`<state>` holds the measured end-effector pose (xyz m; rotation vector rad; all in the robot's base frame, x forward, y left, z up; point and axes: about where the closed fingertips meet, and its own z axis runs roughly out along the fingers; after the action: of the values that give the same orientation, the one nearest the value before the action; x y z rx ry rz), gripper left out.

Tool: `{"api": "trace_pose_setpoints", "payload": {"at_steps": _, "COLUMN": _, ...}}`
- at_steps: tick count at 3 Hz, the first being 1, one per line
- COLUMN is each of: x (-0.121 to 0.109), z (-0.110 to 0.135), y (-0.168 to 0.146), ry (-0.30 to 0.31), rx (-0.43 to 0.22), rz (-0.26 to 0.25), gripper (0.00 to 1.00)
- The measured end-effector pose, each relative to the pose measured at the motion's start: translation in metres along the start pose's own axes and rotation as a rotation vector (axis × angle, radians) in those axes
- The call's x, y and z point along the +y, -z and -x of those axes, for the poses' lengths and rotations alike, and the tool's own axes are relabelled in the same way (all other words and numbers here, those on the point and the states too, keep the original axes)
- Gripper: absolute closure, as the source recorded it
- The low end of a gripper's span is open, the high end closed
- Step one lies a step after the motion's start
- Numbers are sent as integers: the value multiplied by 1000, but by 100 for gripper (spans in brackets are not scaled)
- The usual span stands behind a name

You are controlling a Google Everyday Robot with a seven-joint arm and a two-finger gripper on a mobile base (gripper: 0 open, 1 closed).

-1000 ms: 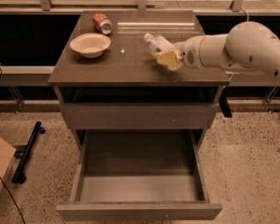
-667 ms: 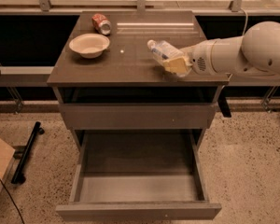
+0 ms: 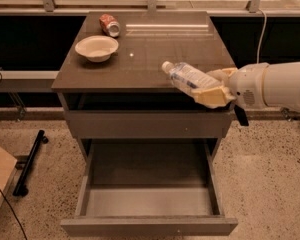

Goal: Place blue plastic bottle into middle drawer

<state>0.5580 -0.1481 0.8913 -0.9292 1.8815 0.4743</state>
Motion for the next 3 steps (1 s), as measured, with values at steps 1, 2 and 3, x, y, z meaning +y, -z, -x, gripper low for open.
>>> {"api": "trace_pose_setpoints", "payload": {"at_steps": 1, "x": 36, "z": -15, "y": 39, "ry": 43, "rx": -22, "rz": 52, "gripper": 100}}
{"api": "trace_pose_setpoints", "payload": {"at_steps": 2, "x": 88, "z": -37, "y": 62, "ry": 71, "rx": -28, "rz": 147, "gripper": 100}}
{"api": "trace_pose_setpoints", "payload": {"at_steps": 3, "x": 138, "z": -67, "y": 51, "ry": 80, "rx": -37, "rz": 277, "gripper": 100}}
